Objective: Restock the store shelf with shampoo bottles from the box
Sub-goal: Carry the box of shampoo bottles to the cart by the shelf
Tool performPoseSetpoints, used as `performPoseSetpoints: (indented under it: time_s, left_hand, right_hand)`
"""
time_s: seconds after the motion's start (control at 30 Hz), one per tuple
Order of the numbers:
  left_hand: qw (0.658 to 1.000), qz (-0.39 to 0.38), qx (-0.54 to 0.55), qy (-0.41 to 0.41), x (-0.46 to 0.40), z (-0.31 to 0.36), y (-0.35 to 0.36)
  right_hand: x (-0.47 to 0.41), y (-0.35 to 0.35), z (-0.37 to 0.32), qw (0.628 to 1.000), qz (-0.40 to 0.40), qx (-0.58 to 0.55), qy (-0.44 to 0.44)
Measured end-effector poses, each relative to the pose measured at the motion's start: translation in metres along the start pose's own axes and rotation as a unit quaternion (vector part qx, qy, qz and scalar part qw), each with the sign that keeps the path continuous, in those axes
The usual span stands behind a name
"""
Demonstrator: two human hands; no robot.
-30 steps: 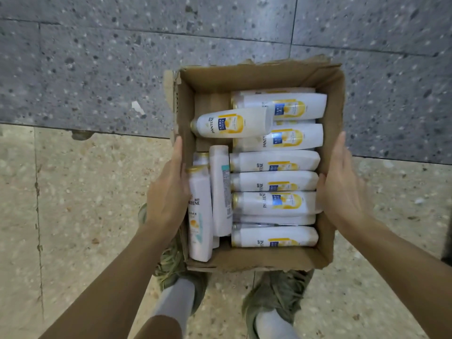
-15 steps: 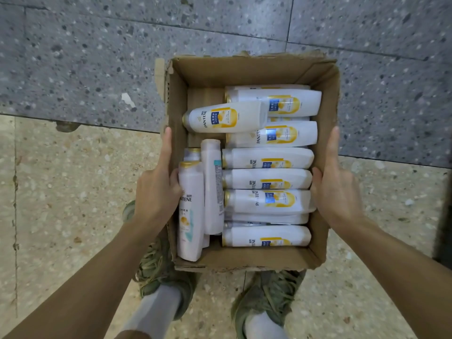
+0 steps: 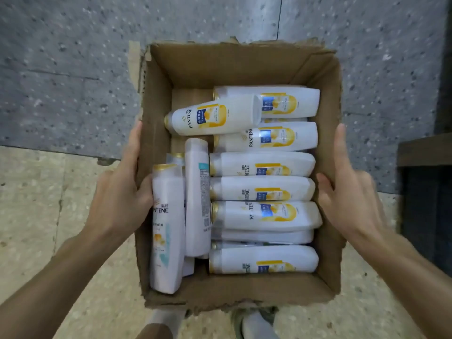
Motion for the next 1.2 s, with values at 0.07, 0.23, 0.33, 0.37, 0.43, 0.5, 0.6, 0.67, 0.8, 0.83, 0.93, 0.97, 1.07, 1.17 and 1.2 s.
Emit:
performPoseSetpoints:
  time_s: [0.07,0.23,0.33,0.37,0.43,0.5,0.6,0.67,0.8,0.83,0.93,0.97,1.07,1.17,1.2]
  left_hand:
    - [1.0,0.009,0.002,0.001,0.008,0.028,-0.056]
    - [1.0,0.004,0.021,0.023,0.025,0.107,-0.207]
    - [0.999,-0.002,0.026,0.035,0.029,0.159,-0.307]
    - [0.999,-0.003,0.027,0.035,0.03,0.175,-0.339]
    - [0.998,0.002,0.023,0.056,0.03,0.21,-0.405]
    - [0.996,0.0,0.011,0.085,0.026,0.24,-0.466]
    - [0.993,0.008,-0.027,0.117,0.01,0.285,-0.55]
    - [0.989,0.022,-0.052,0.137,-0.002,0.314,-0.601]
    - [0.98,0.044,-0.066,0.182,-0.034,0.372,-0.684]
    - [0.978,0.052,-0.068,0.189,-0.044,0.388,-0.701]
    - [0.978,0.059,-0.071,0.189,-0.078,0.432,-0.739]
    - [0.978,0.062,-0.079,0.184,-0.091,0.446,-0.748]
    - [0.979,0.07,-0.059,0.18,-0.133,0.489,-0.77]
    - [0.979,0.067,-0.042,0.188,-0.18,0.543,-0.782]
    - [0.979,0.07,-0.042,0.188,-0.197,0.56,-0.787]
  right_hand:
    - [0.01,-0.054,-0.03,1.0,0.009,-0.009,-0.017]
    - [0.023,-0.205,-0.118,0.999,0.019,0.001,-0.043]
    - [0.026,-0.299,-0.177,0.998,0.015,0.02,-0.049]
    - [0.029,-0.328,-0.195,0.998,0.017,0.013,-0.053]
    - [0.03,-0.385,-0.235,0.998,0.027,0.011,-0.061]
    - [0.033,-0.438,-0.27,0.997,0.033,0.013,-0.062]
    - [0.032,-0.51,-0.323,0.995,0.064,0.007,-0.071]
    - [0.025,-0.553,-0.355,0.993,0.082,-0.002,-0.084]
    - [-0.004,-0.629,-0.405,0.984,0.125,-0.002,-0.124]
    - [-0.015,-0.648,-0.415,0.982,0.128,-0.002,-0.137]
    - [-0.052,-0.703,-0.438,0.981,0.117,-0.003,-0.153]
    - [-0.065,-0.722,-0.444,0.982,0.112,-0.011,-0.154]
    - [-0.109,-0.778,-0.456,0.983,0.104,-0.015,-0.152]
    - [-0.158,-0.83,-0.461,0.982,0.112,-0.025,-0.147]
    - [-0.176,-0.847,-0.462,0.982,0.116,-0.027,-0.149]
Point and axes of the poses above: each hand's wrist, its own x-axis away from the middle knuckle, its own y-axis out of the palm, z = x × y, the point moved 3 cm from there along -x, towards the middle knuckle, and after that the axes turned 3 degrees about -y, right-handed, at the moved point
